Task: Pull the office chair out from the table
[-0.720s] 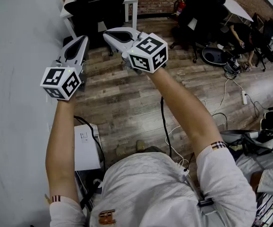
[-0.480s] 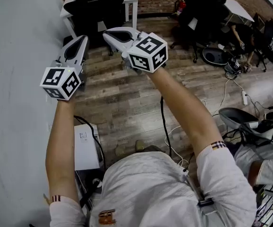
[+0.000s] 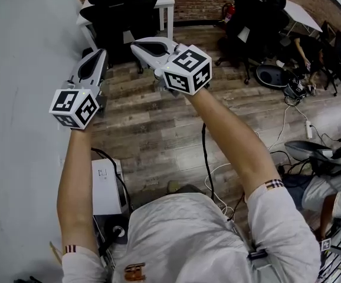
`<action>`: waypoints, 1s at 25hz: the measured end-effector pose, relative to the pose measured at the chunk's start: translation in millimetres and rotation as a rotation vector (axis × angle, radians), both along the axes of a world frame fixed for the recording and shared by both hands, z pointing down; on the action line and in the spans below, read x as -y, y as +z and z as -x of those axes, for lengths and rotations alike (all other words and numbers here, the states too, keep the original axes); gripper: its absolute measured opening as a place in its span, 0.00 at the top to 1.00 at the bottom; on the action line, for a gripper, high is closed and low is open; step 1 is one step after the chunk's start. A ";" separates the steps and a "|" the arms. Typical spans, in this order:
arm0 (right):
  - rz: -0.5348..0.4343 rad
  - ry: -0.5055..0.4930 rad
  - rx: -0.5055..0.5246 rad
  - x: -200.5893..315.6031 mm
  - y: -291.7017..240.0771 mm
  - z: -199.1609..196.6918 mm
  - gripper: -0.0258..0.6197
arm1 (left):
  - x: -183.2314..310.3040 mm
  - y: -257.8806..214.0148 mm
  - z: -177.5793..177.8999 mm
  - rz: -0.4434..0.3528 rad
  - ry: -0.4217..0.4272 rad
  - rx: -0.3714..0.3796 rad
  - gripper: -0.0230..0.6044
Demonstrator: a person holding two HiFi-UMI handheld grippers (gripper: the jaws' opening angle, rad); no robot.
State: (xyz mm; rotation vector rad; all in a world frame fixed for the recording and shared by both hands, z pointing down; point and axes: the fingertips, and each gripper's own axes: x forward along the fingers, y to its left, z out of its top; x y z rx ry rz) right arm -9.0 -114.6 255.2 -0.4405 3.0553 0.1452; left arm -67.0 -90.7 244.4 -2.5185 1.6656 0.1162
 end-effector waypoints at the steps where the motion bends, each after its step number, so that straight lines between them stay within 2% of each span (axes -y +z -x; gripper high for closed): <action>1: -0.003 -0.004 0.000 2.6 0.1 -2.3 0.96 | 2.6 0.2 0.5 -0.001 -0.009 -0.006 0.96; 12: 0.003 -0.001 -0.005 61.3 0.2 -0.3 0.96 | 56.9 0.7 15.7 0.005 -0.030 -0.008 0.96; 19: -0.005 0.020 -0.017 123.8 7.0 35.0 0.96 | 117.9 10.9 59.1 -0.009 -0.034 -0.017 0.96; 25: -0.008 0.031 -0.018 184.0 5.7 86.7 0.96 | 179.0 15.7 95.6 -0.010 0.008 0.089 0.96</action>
